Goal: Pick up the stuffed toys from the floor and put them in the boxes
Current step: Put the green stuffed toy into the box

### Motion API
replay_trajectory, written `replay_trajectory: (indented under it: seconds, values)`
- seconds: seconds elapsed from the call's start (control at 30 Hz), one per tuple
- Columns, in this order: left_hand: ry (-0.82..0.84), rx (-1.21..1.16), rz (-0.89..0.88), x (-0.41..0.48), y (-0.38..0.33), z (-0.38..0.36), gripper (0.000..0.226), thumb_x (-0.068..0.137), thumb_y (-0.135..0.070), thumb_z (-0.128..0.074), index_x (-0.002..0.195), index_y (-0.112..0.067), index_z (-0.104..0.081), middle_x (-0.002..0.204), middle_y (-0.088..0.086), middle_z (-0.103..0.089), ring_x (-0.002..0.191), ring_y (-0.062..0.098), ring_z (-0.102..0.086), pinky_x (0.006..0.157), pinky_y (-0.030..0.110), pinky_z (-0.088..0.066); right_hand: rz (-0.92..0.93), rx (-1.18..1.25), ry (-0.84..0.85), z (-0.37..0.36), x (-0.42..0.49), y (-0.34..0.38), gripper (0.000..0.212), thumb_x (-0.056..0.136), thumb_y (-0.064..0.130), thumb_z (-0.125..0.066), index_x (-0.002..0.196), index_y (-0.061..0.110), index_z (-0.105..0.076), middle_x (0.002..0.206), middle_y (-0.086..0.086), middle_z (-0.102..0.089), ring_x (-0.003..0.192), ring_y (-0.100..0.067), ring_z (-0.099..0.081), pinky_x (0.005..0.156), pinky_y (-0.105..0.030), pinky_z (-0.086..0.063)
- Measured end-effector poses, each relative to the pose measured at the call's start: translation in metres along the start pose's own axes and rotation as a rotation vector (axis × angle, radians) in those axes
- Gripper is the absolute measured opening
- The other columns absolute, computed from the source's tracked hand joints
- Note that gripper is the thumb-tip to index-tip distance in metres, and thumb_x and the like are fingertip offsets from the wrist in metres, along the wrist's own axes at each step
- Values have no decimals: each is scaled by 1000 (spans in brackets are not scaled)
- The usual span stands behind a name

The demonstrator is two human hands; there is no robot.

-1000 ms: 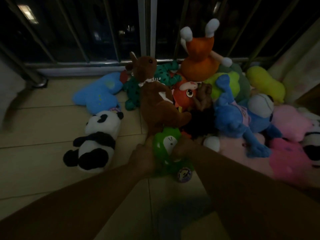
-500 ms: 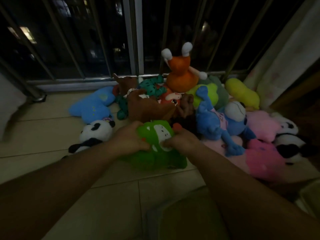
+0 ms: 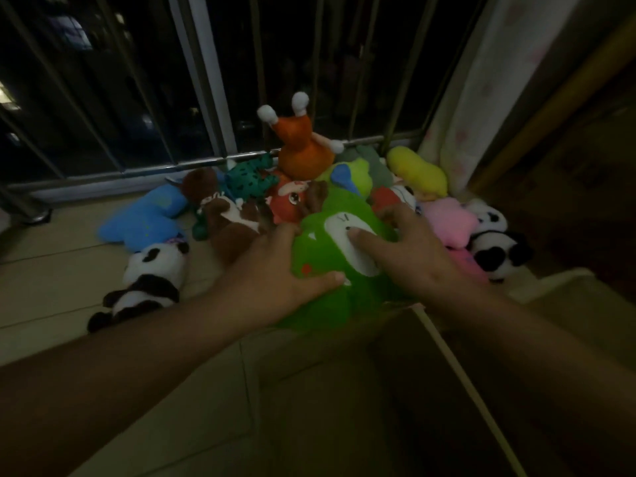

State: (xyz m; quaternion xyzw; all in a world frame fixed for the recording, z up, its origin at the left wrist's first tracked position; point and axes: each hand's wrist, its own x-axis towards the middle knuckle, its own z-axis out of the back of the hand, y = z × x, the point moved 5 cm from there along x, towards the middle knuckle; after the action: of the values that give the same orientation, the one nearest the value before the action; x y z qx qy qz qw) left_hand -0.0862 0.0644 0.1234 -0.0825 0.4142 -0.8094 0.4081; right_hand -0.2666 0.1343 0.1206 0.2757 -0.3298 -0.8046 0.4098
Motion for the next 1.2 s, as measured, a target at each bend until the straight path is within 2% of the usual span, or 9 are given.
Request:
replay_trajectory:
  seconds: [0.13, 0.27, 0.33, 0.43, 0.57, 0.73, 0.97, 1.1, 1.2]
  values:
    - [97, -92, 46, -18, -14, -36, 86, 52, -75, -67, 119, -42, -23, 99, -23, -42, 90, -2, -52, 72, 22, -50, -59, 22, 139, 20, -14, -17, 74, 69, 62, -71, 130, 35, -39, 120, 10, -55, 99, -14, -60, 88, -37, -54]
    - [245, -195, 12, -26, -14, -63, 102, 57, -50, -83, 133, -48, -15, 101, -38, -40, 81, -25, -47, 63, -1, -42, -169, -56, 405, 37, -23, -29, 117, 41, 64, -84, 141, 37, -31, 135, 13, -49, 110, -15, -57, 93, -39, -52]
    - [311, -171, -7, -30, -10, -74, 111, 56, -49, -85, 140, -47, -13, 114, -31, -48, 89, -22, -49, 68, -2, -41, -208, -117, 503, 35, -31, -31, 123, 37, 59, -84, 144, 35, -29, 138, 13, -45, 117, -18, -53, 97, -42, -50]
    - [334, -109, 0, -33, -2, -84, 117, 52, -55, -86, 140, -49, -9, 125, -22, -47, 105, -5, -51, 82, 10, -46, -257, -249, 567, 26, -39, -33, 118, 50, 49, -85, 148, 33, -22, 146, 3, -39, 122, -24, -50, 98, -44, -49]
    - [324, -86, -6, -39, 9, -96, 115, 53, -52, -86, 135, -52, -6, 116, -31, -44, 99, -11, -49, 78, 5, -45, -309, -426, 623, 11, -47, -33, 111, 59, 45, -85, 147, 33, -19, 147, -5, -39, 117, -30, -54, 87, -50, -55]
    - [327, 78, 8, -49, 26, -110, 116, 44, -63, -83, 135, -52, -11, 126, -13, -46, 108, 6, -53, 86, 33, -55, -350, -527, 686, -6, -59, -35, 99, 66, 42, -83, 142, 30, -21, 138, -8, -43, 100, -32, -60, 73, -48, -60]
    - [283, 275, -78, -55, 29, -113, 105, 63, -50, -79, 141, -43, -10, 133, -7, -40, 107, 9, -47, 85, 23, -42, -277, -722, 707, -15, -64, -36, 81, 83, 49, -67, 144, 14, -27, 131, -9, -48, 79, -16, -56, 72, -30, -53]
    - [257, 298, -130, -56, 26, -112, 94, 74, -39, -75, 142, -50, -11, 141, -16, -34, 122, 5, -40, 96, 20, -39, -184, -794, 764, -23, -65, -33, 53, 90, 49, -56, 126, 11, -54, 87, -1, -53, 60, -9, -48, 55, -21, -43]
    - [251, 243, -150, -53, 21, -110, 83, 79, -35, -71, 139, -55, -16, 139, -17, -35, 117, 2, -41, 91, 16, -39, -139, -849, 770, -28, -62, -32, 43, 93, 42, -55, 120, 8, -58, 95, -4, -53, 67, -12, -50, 59, -23, -42]
